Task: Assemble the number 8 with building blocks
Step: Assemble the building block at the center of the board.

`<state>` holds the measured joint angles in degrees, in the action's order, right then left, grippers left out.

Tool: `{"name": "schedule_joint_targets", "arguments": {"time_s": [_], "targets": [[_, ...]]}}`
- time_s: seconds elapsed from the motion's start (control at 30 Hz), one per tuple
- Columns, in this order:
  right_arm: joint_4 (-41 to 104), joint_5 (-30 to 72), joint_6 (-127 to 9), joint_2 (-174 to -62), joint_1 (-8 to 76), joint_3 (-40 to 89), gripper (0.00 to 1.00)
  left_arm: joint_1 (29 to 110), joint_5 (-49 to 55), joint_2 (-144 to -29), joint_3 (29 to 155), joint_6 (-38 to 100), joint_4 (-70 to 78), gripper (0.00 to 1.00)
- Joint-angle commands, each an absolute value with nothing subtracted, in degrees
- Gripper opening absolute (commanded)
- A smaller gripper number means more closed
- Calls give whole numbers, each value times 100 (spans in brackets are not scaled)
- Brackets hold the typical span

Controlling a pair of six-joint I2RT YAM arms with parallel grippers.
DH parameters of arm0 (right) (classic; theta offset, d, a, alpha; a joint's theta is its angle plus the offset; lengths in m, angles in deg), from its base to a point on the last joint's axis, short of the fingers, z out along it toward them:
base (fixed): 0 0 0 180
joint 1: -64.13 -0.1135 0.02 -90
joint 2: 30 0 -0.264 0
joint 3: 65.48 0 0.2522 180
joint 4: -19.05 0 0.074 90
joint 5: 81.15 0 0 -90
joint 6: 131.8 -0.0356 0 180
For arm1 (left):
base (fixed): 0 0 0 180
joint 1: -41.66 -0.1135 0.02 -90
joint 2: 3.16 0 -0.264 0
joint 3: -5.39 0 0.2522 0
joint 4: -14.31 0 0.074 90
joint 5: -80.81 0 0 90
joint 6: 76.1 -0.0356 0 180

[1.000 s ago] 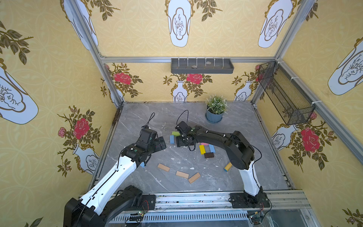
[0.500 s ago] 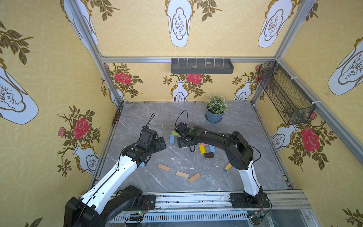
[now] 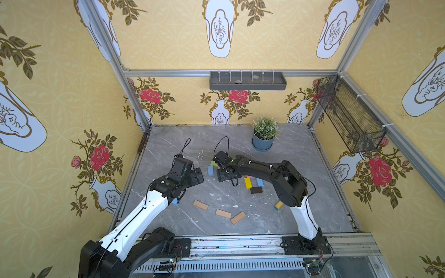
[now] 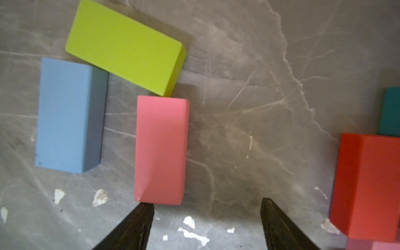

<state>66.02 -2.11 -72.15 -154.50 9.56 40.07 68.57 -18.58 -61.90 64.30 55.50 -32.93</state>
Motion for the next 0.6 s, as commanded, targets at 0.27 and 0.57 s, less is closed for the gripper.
{"name": "schedule_joint_targets", "arguments": {"time_s": [0.27,0.57], "targets": [[6528,-207,-7277,-15532,1038,4007,80,6855,-1865,-6211,6379,5521,-3206,100],[6445,-109,-7265,-15557,1068,4014,80,6855,-1833,-6274,6373,5521,-3171,100]]}}
